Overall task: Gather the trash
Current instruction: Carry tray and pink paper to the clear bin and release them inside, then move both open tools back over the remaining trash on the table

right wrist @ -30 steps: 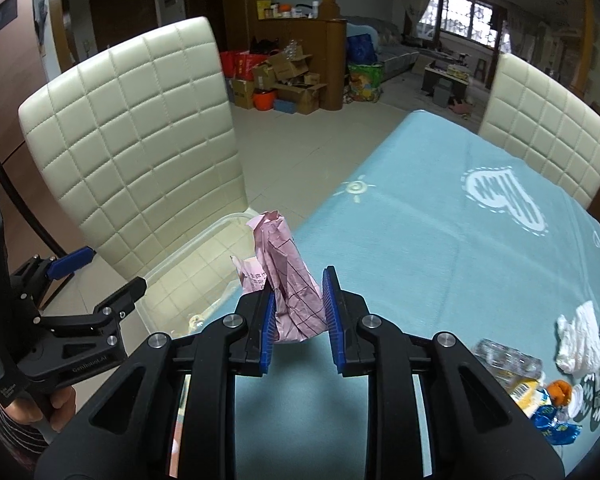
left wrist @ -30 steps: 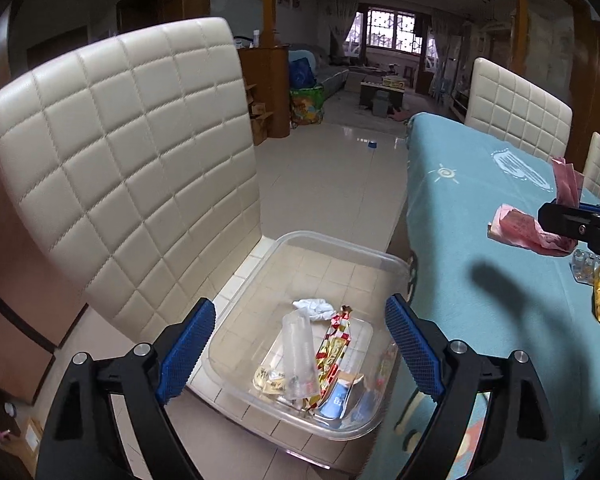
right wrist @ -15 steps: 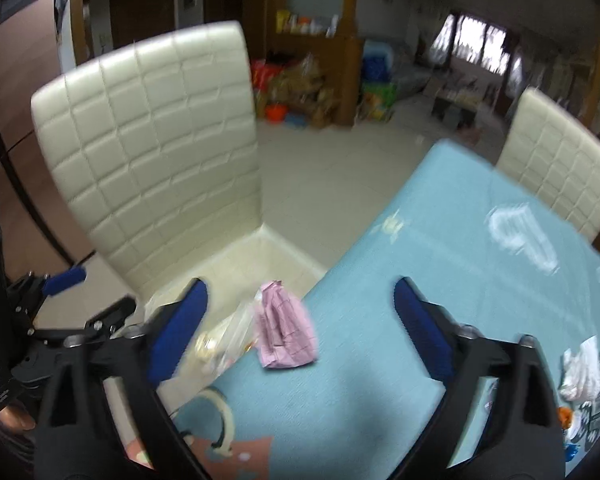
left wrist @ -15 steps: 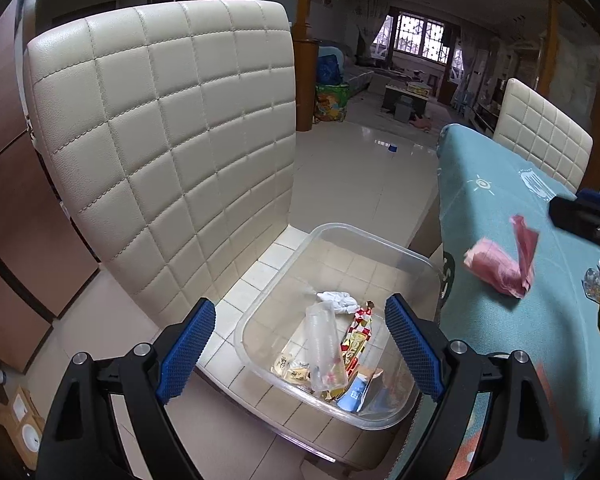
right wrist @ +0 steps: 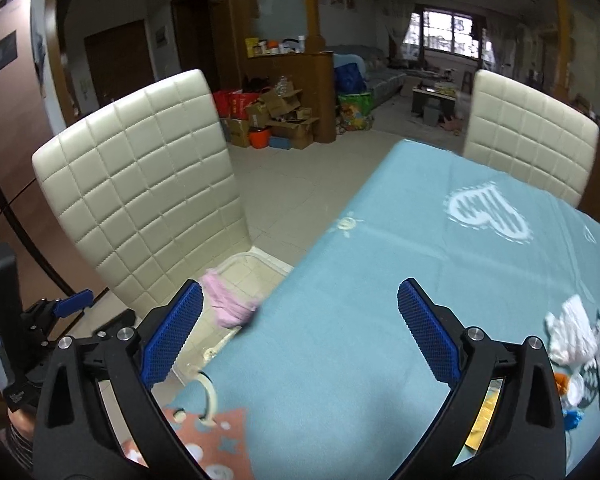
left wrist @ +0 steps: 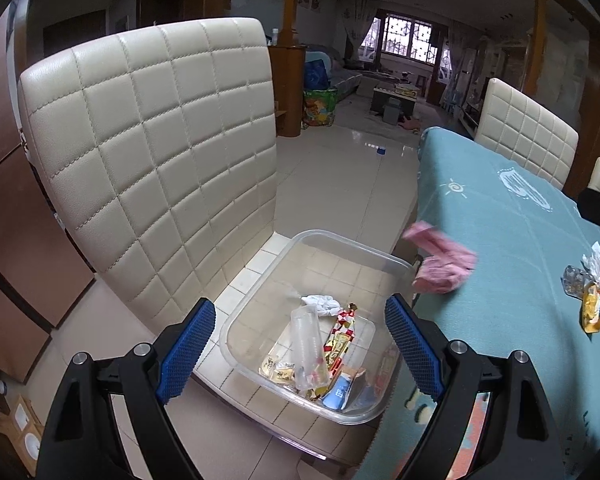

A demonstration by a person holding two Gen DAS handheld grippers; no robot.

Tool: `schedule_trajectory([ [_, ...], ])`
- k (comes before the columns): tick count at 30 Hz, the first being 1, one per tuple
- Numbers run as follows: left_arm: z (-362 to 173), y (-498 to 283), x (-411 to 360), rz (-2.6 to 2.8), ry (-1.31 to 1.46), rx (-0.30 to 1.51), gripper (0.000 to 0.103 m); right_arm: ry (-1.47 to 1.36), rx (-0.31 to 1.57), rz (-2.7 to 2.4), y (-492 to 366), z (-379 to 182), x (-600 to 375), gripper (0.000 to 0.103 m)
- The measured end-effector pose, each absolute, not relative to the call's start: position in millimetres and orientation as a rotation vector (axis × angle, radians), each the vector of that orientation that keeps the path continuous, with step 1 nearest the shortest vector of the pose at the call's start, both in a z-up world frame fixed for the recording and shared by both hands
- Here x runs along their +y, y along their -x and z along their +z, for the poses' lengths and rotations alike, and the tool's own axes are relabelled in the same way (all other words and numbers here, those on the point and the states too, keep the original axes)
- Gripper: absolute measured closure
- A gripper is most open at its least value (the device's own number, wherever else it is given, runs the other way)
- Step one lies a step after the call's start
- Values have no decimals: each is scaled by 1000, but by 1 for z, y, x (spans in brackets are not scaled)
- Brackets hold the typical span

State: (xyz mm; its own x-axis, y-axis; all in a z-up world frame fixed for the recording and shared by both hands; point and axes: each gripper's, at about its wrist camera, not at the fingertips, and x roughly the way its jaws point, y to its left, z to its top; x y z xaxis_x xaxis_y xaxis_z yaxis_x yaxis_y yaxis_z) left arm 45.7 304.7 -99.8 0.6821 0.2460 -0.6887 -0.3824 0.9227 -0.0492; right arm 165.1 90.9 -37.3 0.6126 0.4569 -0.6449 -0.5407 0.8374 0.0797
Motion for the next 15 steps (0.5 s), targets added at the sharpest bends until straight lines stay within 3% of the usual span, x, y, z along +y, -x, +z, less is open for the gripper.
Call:
schedule_trajectory([
  [15,-71,-64,204,186,86,757,18,8,682,397,-146,-30,-40,5],
])
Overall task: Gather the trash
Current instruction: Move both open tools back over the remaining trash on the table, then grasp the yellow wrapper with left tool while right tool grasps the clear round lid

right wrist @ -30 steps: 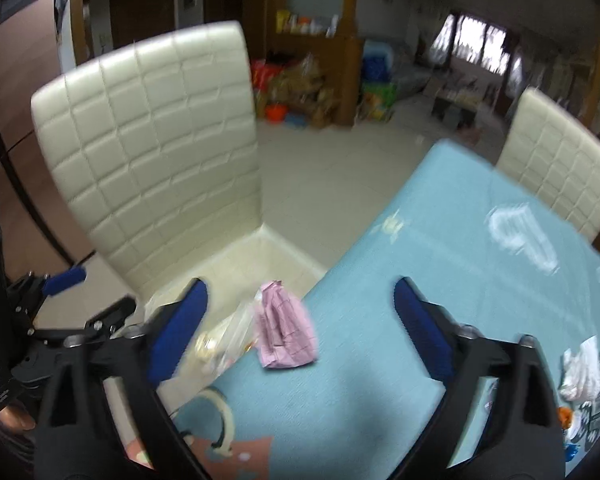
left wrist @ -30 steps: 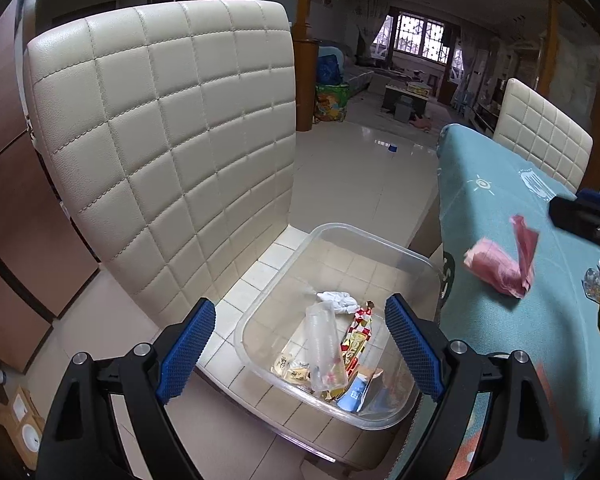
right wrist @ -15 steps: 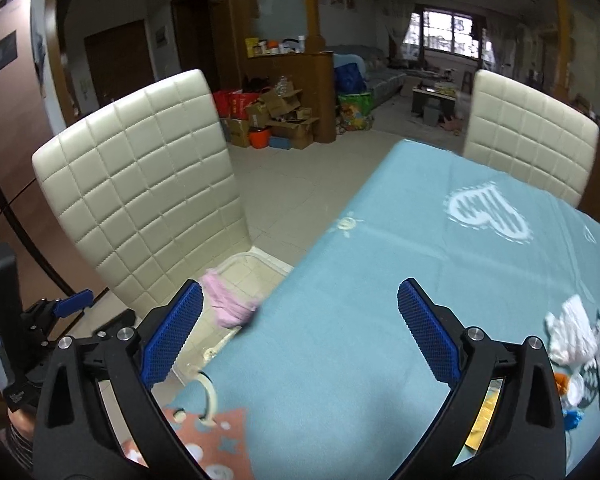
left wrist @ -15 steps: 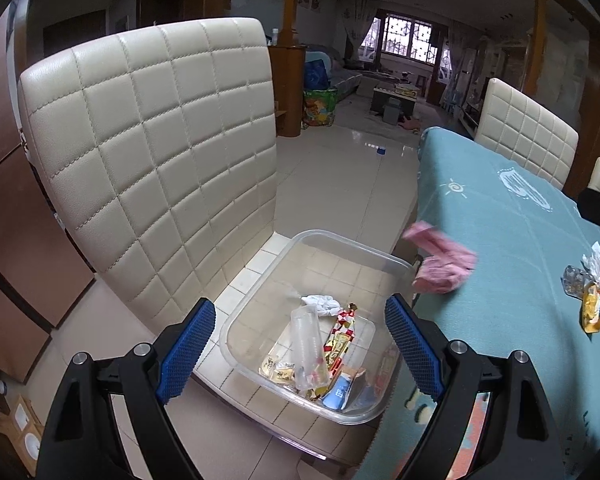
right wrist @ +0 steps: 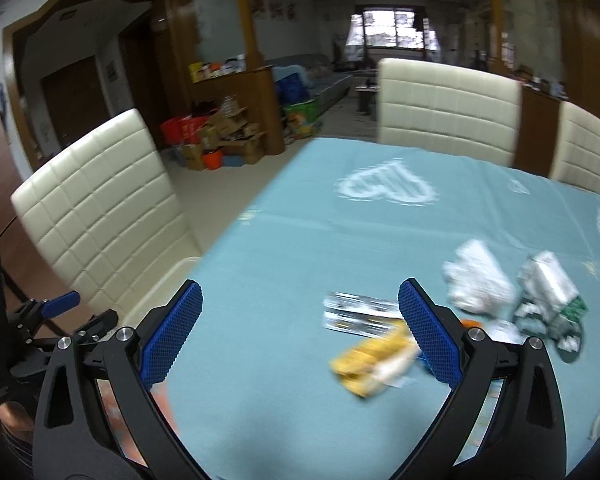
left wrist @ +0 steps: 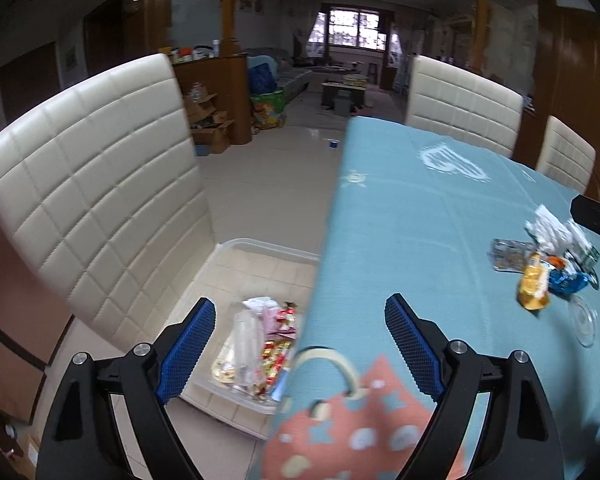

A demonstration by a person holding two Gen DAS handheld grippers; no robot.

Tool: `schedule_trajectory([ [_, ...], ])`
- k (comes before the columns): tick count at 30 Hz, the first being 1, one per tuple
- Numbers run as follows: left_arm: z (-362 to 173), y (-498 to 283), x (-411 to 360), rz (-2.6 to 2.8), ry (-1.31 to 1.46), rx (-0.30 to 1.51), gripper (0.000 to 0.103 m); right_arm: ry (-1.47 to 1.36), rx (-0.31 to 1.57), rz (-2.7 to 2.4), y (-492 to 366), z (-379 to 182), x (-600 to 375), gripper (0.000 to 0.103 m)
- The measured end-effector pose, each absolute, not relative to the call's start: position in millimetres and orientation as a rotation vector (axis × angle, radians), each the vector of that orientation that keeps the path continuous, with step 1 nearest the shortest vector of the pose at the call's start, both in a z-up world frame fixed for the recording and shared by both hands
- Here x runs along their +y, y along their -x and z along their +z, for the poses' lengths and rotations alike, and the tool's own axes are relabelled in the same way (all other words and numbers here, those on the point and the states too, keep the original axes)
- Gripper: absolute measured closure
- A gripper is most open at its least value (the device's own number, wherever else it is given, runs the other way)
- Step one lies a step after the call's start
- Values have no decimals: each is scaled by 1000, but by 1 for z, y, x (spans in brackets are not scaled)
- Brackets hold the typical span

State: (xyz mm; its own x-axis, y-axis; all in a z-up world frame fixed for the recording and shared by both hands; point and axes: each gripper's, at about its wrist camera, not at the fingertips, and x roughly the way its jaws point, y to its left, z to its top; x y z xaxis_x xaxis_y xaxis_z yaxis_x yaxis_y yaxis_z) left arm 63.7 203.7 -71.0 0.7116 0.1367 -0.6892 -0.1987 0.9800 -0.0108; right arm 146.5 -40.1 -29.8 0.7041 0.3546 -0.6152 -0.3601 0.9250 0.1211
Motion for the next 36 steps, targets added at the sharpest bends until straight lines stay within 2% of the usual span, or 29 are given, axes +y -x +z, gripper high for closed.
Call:
schedule_trajectory([
  [12,-72,-106,70,-46,-12,807,18,-68,788,144,-152,-68,-187,4],
  [18,-85,-126,16,-117,-67,845,18,-68,898,140,-144,-105,-215,4],
  [28,-107,-147,1,-108,-76,905,18,-13,1004,224,-144,-139,-196,3],
  [33,-117,-155,3,-113,-71,937,18,77,983,192,-145,-142,-186,3],
  [36,-120,-159,2,-116,-66,945,18,81,960,189,-144,-139,-187,15],
])
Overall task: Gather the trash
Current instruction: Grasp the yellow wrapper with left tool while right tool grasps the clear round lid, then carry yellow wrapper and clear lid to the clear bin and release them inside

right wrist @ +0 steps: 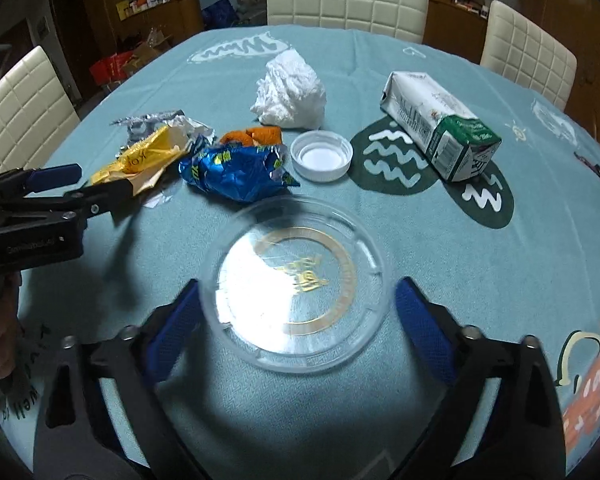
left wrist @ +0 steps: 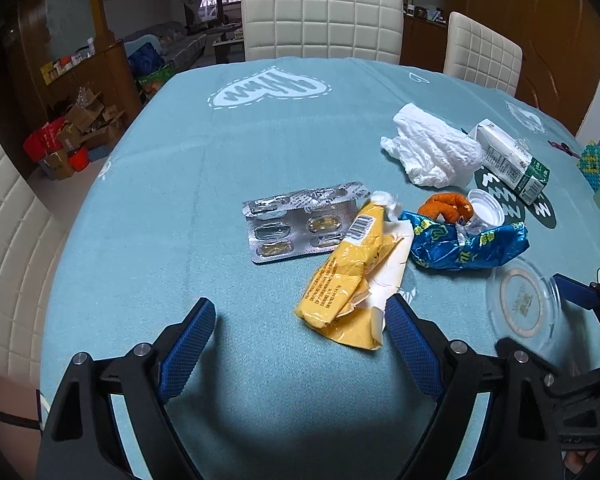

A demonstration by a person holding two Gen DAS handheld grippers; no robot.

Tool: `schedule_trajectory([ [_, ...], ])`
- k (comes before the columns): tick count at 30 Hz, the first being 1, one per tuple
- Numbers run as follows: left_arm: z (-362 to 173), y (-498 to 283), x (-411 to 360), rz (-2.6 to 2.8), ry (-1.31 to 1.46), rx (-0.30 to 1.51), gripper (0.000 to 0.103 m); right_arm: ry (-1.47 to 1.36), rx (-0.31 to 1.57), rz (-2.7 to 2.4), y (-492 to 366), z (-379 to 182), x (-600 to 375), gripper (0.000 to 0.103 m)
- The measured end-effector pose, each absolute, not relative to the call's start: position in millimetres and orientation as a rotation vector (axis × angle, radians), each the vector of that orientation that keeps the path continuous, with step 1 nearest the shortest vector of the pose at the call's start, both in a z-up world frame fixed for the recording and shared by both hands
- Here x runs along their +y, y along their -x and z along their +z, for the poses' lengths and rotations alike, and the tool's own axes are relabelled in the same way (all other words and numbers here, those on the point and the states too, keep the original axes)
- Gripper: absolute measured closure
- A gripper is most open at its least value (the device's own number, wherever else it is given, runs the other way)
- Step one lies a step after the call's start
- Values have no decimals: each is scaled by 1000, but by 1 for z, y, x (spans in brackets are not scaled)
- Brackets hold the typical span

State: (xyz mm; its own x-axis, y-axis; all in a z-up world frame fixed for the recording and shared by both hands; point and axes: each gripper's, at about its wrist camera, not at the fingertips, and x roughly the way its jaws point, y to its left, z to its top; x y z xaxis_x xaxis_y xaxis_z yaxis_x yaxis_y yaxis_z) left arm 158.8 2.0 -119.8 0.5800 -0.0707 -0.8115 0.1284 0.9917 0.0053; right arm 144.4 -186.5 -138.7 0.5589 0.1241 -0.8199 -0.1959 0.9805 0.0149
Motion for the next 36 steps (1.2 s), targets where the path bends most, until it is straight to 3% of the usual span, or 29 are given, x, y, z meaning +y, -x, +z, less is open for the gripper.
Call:
schedule_trajectory([
  [7,-116,-157,-2,-158,-57,908,23,62,939,161,-146,-135,-195,16],
  [10,-116,-155,-8,-176,-86,906,58,47,932,154,-146,-132,-200,16],
  [11,-118,-155,-9,-181,-92,917,64,35,931,154,-147,-131,-201,16],
  [14,-116,-152,-11,-193,-106,902,71,21,926,151,-147,-128,-205,16],
  [36,-77,-104,30,-152,-87,777,74,43,807,143,-120,-77,-183,16],
])
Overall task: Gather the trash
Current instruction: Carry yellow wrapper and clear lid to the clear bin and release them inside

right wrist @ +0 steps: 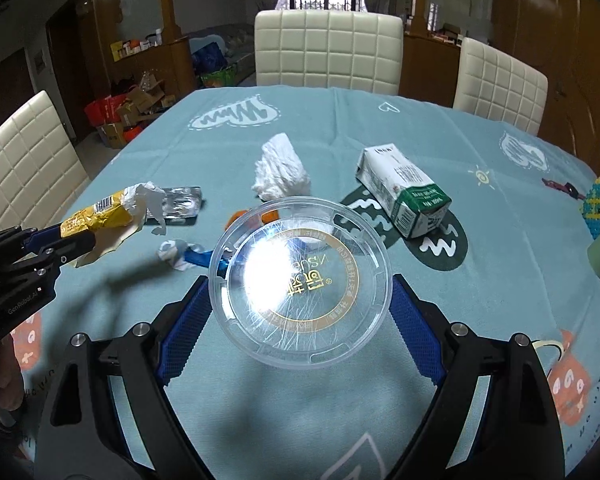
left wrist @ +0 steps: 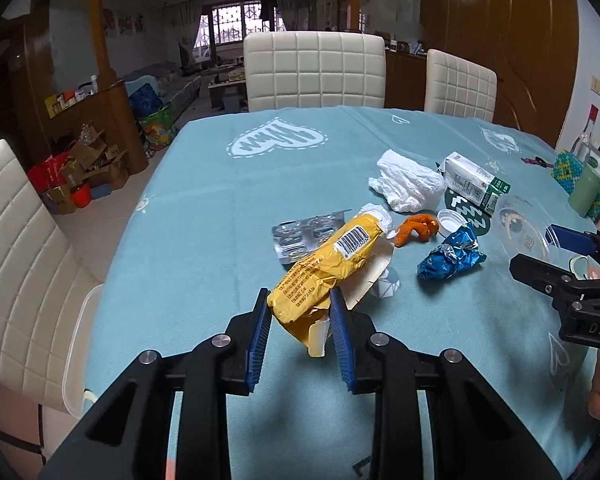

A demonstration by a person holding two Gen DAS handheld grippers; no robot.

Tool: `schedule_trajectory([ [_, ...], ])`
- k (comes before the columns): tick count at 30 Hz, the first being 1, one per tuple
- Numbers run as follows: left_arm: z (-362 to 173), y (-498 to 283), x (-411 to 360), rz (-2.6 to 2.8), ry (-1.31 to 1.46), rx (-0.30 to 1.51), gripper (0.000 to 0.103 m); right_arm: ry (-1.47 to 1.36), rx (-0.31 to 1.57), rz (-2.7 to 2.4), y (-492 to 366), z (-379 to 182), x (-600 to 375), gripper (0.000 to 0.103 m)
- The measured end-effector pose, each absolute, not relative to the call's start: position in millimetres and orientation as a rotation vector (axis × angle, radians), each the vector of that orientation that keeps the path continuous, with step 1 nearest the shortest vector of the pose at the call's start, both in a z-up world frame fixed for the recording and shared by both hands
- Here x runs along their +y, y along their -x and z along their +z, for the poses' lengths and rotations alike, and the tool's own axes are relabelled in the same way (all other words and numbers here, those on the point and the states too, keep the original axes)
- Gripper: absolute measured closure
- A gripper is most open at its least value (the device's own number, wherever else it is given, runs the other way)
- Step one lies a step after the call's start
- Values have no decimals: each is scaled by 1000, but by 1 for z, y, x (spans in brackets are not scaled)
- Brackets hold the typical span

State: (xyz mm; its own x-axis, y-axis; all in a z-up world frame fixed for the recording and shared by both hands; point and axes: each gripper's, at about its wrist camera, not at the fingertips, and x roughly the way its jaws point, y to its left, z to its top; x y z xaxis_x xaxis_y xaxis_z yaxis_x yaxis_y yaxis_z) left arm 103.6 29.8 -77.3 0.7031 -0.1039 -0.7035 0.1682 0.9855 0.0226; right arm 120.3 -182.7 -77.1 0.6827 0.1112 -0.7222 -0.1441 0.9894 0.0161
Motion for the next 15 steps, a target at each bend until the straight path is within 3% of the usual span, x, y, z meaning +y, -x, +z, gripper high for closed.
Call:
schedule_trajectory([
  [15,-71,-74,108,-48,0,732,74,121,776,293,-123,-57,-92,16],
])
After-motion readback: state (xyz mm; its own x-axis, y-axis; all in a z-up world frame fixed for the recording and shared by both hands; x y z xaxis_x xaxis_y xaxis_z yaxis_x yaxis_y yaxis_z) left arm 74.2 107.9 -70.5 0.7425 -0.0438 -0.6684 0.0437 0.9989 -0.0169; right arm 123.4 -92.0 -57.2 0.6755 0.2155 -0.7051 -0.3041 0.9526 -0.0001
